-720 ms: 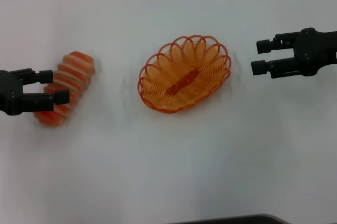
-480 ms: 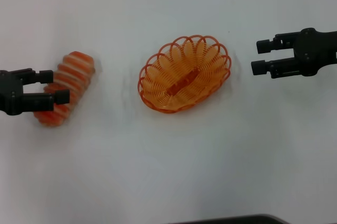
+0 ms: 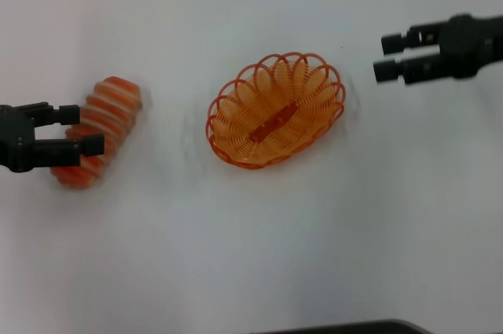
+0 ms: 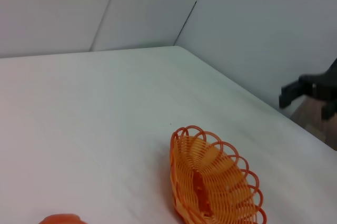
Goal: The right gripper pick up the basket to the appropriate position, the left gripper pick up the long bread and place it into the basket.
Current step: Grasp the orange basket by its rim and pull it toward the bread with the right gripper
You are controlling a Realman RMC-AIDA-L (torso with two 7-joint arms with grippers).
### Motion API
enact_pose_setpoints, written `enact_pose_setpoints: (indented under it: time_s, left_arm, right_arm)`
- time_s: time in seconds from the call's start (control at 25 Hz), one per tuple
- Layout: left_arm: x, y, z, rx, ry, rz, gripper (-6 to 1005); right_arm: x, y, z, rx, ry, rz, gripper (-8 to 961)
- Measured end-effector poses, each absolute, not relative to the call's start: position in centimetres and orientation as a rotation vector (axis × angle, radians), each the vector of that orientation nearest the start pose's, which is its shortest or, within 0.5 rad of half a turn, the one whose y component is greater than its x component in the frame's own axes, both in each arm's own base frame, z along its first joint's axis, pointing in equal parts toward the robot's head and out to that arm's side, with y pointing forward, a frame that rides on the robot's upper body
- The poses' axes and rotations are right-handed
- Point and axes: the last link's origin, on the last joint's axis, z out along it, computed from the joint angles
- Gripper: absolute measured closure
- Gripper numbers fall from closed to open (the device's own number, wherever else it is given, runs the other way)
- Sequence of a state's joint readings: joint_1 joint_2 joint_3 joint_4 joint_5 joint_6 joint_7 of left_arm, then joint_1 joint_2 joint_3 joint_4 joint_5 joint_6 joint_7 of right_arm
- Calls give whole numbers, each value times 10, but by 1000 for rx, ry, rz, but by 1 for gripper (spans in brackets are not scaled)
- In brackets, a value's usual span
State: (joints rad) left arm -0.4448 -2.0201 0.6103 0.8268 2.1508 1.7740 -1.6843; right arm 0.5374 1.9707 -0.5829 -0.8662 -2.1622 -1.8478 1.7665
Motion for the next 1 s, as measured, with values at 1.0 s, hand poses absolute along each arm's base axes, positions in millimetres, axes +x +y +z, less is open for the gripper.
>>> enact_pose_setpoints:
  time_s: [1.0]
  left_arm:
    - [-291, 298, 48, -2753, -984, -578, 99]
  right_arm:
    - [197, 408, 12, -2554, 1162, -387, 196]
